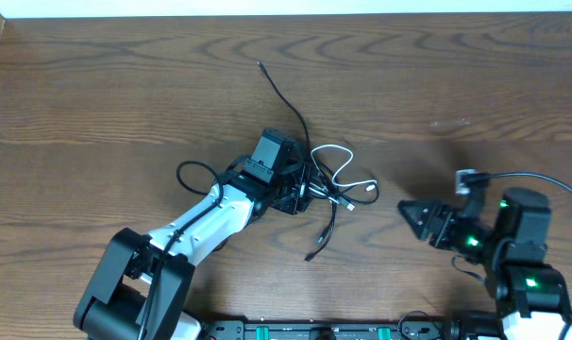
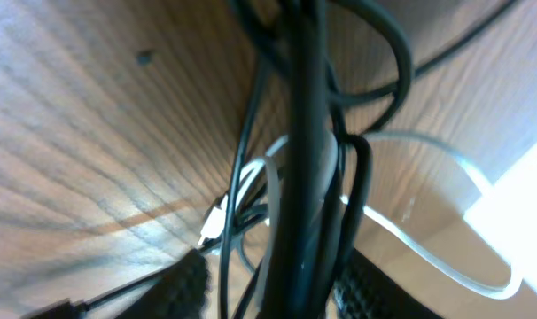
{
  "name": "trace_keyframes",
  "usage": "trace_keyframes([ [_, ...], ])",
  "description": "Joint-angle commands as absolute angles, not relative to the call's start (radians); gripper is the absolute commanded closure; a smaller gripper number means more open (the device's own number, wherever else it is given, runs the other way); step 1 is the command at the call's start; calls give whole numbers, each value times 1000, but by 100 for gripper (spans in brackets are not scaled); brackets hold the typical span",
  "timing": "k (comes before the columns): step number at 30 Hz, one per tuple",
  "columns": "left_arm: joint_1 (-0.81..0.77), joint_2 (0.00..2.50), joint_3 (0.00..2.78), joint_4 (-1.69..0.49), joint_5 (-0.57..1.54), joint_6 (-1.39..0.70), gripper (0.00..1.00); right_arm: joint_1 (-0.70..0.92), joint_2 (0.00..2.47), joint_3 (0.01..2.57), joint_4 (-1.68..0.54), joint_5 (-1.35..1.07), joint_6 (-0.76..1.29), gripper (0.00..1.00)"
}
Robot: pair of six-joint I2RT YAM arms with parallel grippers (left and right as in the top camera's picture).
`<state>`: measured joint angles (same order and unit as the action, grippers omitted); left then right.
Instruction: Untangle cables
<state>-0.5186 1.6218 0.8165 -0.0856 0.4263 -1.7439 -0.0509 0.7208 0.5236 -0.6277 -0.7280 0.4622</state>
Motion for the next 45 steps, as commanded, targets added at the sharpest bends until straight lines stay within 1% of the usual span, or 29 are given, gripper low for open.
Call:
trace_keyframes([
  [1,-518,1633,815,-89,399,-1570,48,9,760,492,-620,-764,460,46],
  [5,-518,1633,815,-89,391,-1272,48,72,818,480,-579,-767,523,50],
  [7,-518,1633,815,-95,361,-1149,48,103,846,478,-555,-766,564,55],
  [9,-518,1633,815,-114,326,-1107,48,129,877,476,-533,-766,613,60],
  [11,-518,1633,815,-135,285,-1108,48,155,912,475,-521,-761,688,66],
  [13,-518,1633,815,-140,257,-1108,48,185,954,474,-503,-746,767,66],
  [18,-518,1633,815,-141,229,-1108,48,264,1069,474,-435,-636,935,61],
  [21,-518,1633,815,-142,230,-1108,48,286,1142,474,-364,-566,1056,61],
  [25,-518,1633,815,-142,229,-1108,48,289,1239,474,-261,-552,1214,60],
  [31,-518,1633,815,-142,229,-1108,48,294,1391,474,-78,-586,1323,61],
  [35,-518,1633,815,-142,229,-1108,48,324,1481,474,38,-612,1390,65],
  [42,-518,1633,815,-142,222,-1107,48,393,1541,474,99,-607,1489,68],
  [45,-518,1633,815,-142,222,-1107,48,411,1541,474,124,-573,1498,68],
])
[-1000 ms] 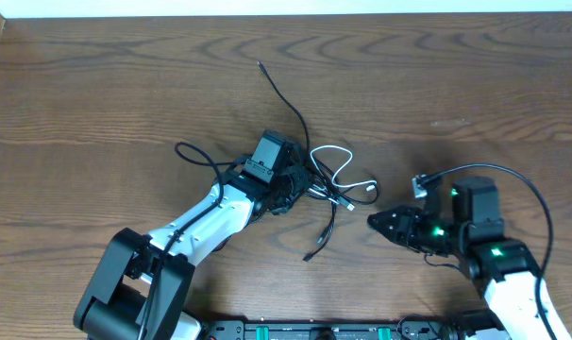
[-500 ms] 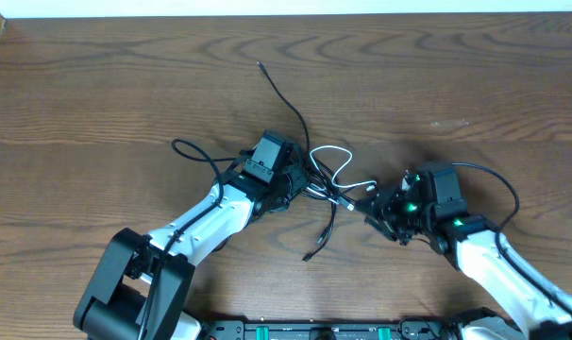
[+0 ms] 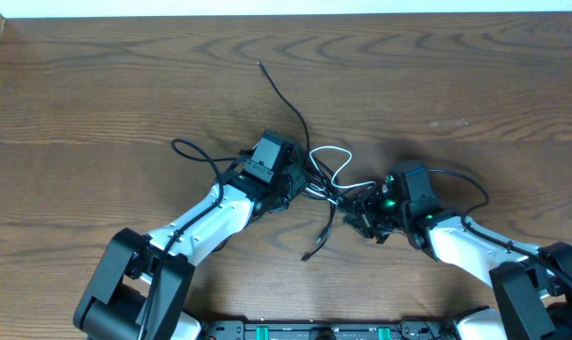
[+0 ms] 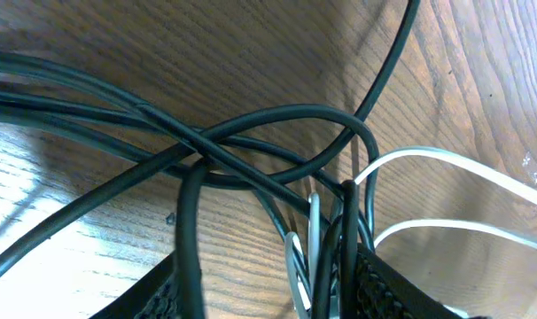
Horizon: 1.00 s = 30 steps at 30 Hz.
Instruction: Untangle cables
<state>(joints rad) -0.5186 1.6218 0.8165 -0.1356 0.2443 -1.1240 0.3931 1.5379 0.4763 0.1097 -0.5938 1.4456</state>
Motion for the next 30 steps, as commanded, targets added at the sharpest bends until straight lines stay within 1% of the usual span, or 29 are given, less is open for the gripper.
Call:
trace_keyframes([
  [1,-518,1633,815,-142,222,-1107,48,411,1541,474,130,-563,1510,68],
  [4,-518,1633,815,-143,222,-1107,48,411,1541,474,139,-551,1559,69],
  [8,-518,1633,815,-165,216,-1107,48,413,1541,474,133,-551,1558,73],
  [12,-519,1633,815,-194,198,-1107,48,413,1541,474,124,-505,1564,72],
  [15,-518,1633,815,-202,189,-1107,48,412,1541,474,131,-464,1606,69],
  [21,-519,1633,815,-197,191,-1116,48,440,1541,474,256,-463,1619,68],
  [30,-540,1633,815,-197,198,-1134,48,523,1541,474,287,-440,1619,70],
])
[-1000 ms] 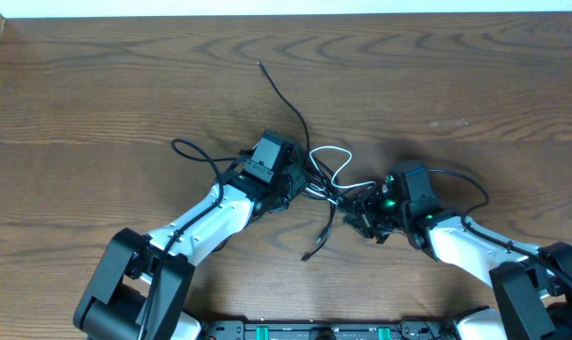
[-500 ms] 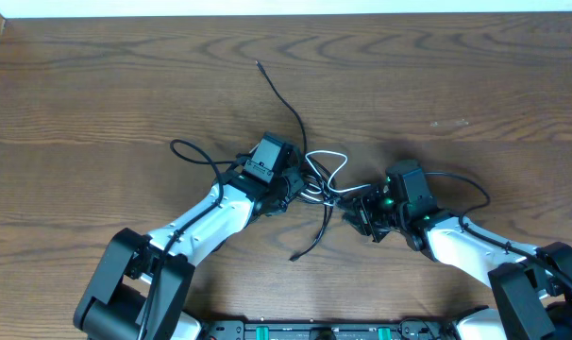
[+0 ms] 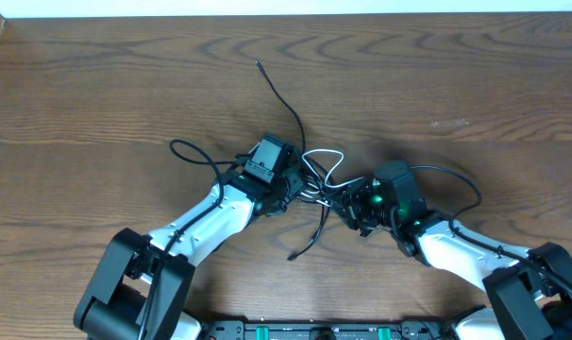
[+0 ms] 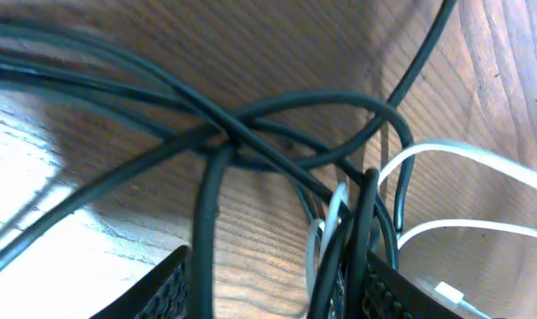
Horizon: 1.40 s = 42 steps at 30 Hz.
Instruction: Untangle cables
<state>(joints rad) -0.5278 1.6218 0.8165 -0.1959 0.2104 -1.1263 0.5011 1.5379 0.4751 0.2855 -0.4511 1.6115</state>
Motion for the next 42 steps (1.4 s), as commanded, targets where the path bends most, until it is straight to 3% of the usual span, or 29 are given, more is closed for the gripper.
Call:
trace_keyframes([
  [1,-542,1633,815,-197,197,-1134,48,529,1541,474,283,-445,1619,71],
  [6,-544,1633,815,-197,197,-1134,48,537,1541,474,226,-427,1619,78],
  [12,-544,1633,815,-198,190,-1124,48,536,1541,474,223,-330,1534,99],
  [16,-544,1633,815,-216,84,-1015,48,519,1541,474,223,-229,1346,98],
  [22,-536,1633,815,-316,-116,-991,49,408,1497,474,171,-266,1147,98],
  [30,-492,1633,815,-329,-132,-1036,91,188,1254,474,-6,-294,890,98],
  [36,-484,1633,815,-296,-54,-1116,92,77,1050,474,-97,-348,809,98],
  [42,-484,1633,815,-122,201,-1116,92,113,997,474,-164,-517,819,74],
])
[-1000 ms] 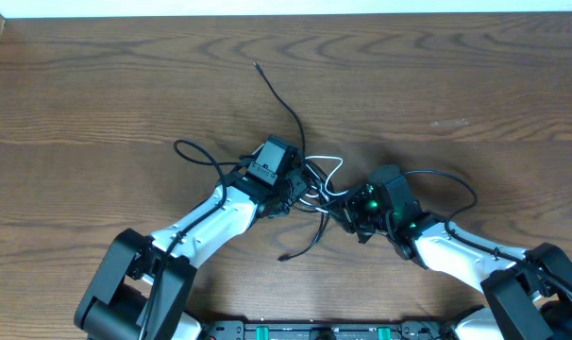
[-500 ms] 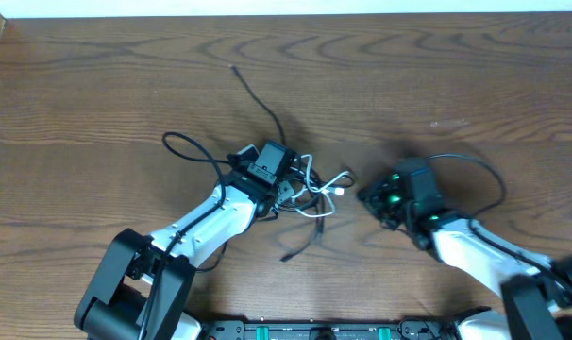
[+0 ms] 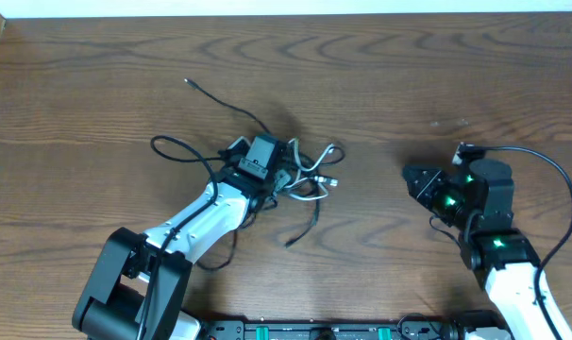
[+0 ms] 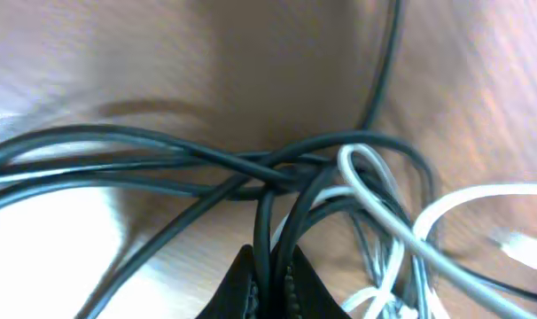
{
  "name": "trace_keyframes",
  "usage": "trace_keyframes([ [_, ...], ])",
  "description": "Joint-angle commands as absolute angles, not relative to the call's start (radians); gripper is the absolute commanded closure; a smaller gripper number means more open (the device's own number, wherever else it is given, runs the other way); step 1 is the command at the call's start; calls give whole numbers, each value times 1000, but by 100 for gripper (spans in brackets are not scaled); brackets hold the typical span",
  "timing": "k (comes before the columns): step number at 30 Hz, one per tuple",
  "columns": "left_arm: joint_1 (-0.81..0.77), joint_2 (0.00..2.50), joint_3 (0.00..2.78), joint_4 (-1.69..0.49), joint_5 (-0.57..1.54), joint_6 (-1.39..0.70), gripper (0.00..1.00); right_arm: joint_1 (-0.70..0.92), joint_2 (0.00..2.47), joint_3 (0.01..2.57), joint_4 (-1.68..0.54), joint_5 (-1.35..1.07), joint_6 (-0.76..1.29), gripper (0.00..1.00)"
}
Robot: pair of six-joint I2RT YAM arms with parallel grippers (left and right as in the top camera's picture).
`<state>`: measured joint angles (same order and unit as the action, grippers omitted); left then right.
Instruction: Untangle cables
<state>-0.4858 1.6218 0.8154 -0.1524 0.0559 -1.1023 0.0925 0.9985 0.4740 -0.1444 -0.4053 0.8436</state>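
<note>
A tangle of black and white cables (image 3: 305, 175) lies left of the table's middle. My left gripper (image 4: 270, 276) is shut on two black cable strands (image 4: 282, 208) at the tangle's left side; in the overhead view the left gripper (image 3: 278, 178) sits right at the knot. A white cable (image 4: 481, 199) loops to the right of the held strands. One black end (image 3: 188, 83) trails to the far left, another black tail (image 3: 300, 227) toward the front. My right gripper (image 3: 413, 179) is well to the right of the tangle, looks open, and holds nothing.
A black cable loop (image 3: 168, 146) lies left of the left arm. The wooden table (image 3: 437, 76) runs to a white back edge (image 3: 286, 9). The right arm's own black cable (image 3: 550, 170) arcs at the far right.
The right gripper was at the tangle's right side; now it is far to the right, holding nothing. The tangle and left gripper are further left. The left jaws have closed tighter on black strands.
At first the left gripper was in the tangle and the right arm stood off to the right. Then the right gripper was at the tangle's right side, and stayed there. Now it is back at the right, and the tangle sits further left.
</note>
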Motion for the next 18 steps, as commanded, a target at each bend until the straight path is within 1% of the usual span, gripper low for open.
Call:
trace_keyframes([
  [1,-484,1633,815,-93,229,-1116,92,125,1003,474,-179,-536,842,69],
  [5,-491,1633,815,-54,250,-1116,92,185,1034,474,-218,-560,956,52],
  [7,-497,1633,815,-59,251,-1116,87,225,1059,474,-214,-554,992,47],
  [8,-501,1633,815,-63,251,-1116,83,243,1071,474,-208,-548,1007,47],
  [9,-506,1633,815,-65,251,-1116,83,260,1085,474,-199,-540,1019,47],
  [10,-511,1633,815,-66,251,-1116,77,277,1099,474,-192,-530,1035,49],
  [15,-542,1633,815,-65,250,-1116,74,355,1185,474,-191,-480,1203,60],
  [18,-552,1633,815,-66,250,-1116,74,392,1246,474,-191,-433,1274,61],
])
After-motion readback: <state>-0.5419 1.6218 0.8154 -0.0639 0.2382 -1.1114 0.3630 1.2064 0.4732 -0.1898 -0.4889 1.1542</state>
